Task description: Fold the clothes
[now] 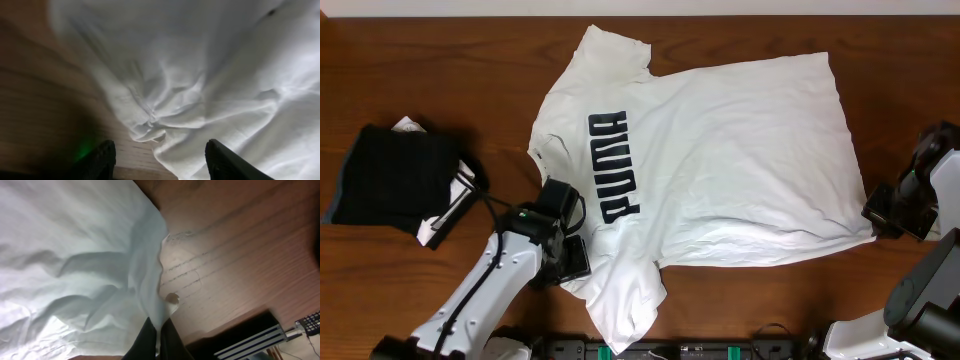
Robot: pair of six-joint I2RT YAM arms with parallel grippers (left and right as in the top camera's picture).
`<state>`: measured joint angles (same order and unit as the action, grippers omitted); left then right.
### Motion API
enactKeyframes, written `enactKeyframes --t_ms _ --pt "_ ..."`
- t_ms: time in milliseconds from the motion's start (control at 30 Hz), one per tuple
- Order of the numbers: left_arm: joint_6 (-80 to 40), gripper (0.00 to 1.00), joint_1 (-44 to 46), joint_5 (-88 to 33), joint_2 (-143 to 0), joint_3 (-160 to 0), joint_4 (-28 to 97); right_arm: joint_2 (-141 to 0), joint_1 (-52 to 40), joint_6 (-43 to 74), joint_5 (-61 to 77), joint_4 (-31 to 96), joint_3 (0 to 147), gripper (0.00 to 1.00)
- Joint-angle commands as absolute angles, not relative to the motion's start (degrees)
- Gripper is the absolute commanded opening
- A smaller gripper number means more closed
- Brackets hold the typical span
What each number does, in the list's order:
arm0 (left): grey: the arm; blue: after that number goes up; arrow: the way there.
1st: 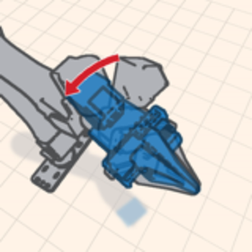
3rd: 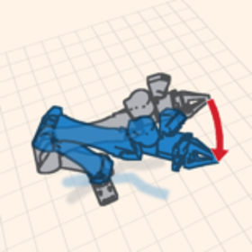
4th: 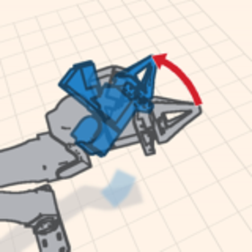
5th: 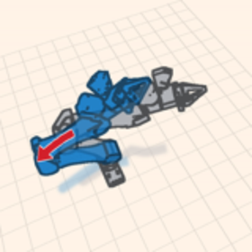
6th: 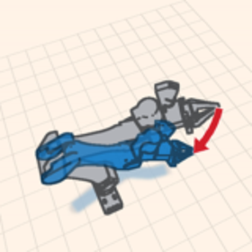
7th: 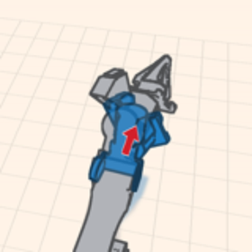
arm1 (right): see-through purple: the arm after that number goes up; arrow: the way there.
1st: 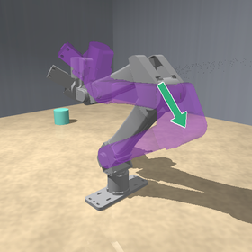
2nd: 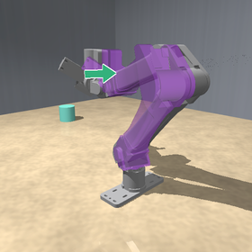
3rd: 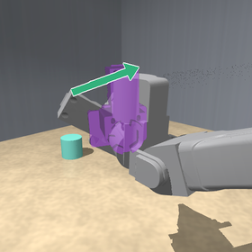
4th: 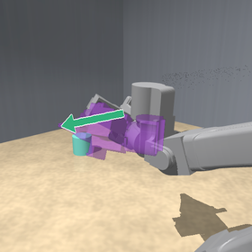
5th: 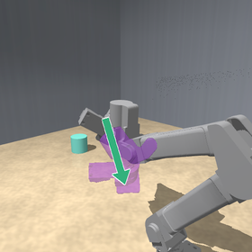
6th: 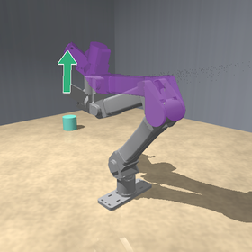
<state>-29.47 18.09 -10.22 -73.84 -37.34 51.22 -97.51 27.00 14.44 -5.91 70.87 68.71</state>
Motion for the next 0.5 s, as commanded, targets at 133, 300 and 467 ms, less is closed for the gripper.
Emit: enactKeyframes --t_ms 133,300,467 --pt "-29.10 0.60 17.63 -12.64 -79.50 -35.51 48.42 -97.34 27.31 14.52 -5.76 70.89 68.55 0.01" --pt "-29.41 0.60 17.63 -12.69 -82.48 -35.46 46.48 -97.34 27.31 14.52 -5.76 70.91 68.55 0.01" --pt "-29.34 0.44 17.56 -12.69 -85.10 -35.46 44.21 -97.34 27.31 14.52 -5.76 70.91 68.55 0.01"
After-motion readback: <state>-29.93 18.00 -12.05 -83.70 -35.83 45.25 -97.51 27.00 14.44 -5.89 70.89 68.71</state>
